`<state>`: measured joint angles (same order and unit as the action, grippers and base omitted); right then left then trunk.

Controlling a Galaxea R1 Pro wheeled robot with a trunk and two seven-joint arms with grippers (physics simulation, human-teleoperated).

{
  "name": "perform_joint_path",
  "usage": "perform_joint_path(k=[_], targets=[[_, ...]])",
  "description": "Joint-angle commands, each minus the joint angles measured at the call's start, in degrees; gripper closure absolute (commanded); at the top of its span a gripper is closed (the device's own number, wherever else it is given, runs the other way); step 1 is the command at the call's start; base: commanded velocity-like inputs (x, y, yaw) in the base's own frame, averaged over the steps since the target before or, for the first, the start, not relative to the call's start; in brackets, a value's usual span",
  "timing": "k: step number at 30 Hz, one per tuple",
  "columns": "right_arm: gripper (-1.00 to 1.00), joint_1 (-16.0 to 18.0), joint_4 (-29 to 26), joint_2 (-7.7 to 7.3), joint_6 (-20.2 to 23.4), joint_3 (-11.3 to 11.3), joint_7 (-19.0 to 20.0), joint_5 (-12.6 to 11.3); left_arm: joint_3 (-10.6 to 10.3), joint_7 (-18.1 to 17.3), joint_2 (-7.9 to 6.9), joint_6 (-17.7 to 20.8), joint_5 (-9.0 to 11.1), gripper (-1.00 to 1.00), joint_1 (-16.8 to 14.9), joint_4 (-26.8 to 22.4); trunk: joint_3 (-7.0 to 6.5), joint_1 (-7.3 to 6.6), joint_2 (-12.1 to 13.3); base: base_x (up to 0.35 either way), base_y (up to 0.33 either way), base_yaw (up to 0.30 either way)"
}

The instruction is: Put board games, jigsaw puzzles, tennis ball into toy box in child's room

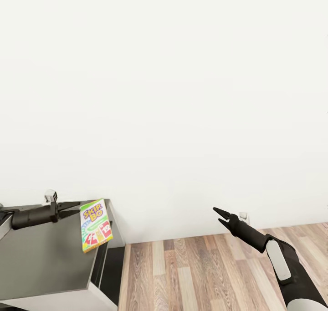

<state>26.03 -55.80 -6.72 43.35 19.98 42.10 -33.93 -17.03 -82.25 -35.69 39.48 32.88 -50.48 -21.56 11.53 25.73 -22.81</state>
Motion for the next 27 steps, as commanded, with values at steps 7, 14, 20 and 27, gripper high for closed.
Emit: perform_joint_path(k=[7,14,20,27], targets=[[-1.0,0.06,0.03,0.04,0.33,0.06,0.01,-0.08,-0.49,-4.36,-0.08,0.23,0.05,-1.0,-0.06,-0.05,-0.49,0.05,-0.11,0.041,0.02,-0.173],[-1.0,0.08,0.05,0.04,0.27,0.06,-0.06,0.0,-0.55,-5.98,-0.08,0.22,-0.12,-1.0,-0.06,-0.06,-1.06,0.05,-0.11,0.003,0.089,-0.191],[-1.0,0.08,-0.07,0.4,0.25,0.01,-0.08,0.07,-0.55,-6.11,-0.08,0.17,-0.1,-1.0,-0.06,-0.06,-1.48,0.05,-0.11,0.0,0.015,-0.195],[-1.0,0.08,-0.05,0.54,0.24,0.02,-0.15,0.08,-0.55,-6.16,-0.08,0.16,-0.1,-1.0,-0.06,-0.06,-1.58,0.05,-0.11,0.0,-0.023,-0.044]])
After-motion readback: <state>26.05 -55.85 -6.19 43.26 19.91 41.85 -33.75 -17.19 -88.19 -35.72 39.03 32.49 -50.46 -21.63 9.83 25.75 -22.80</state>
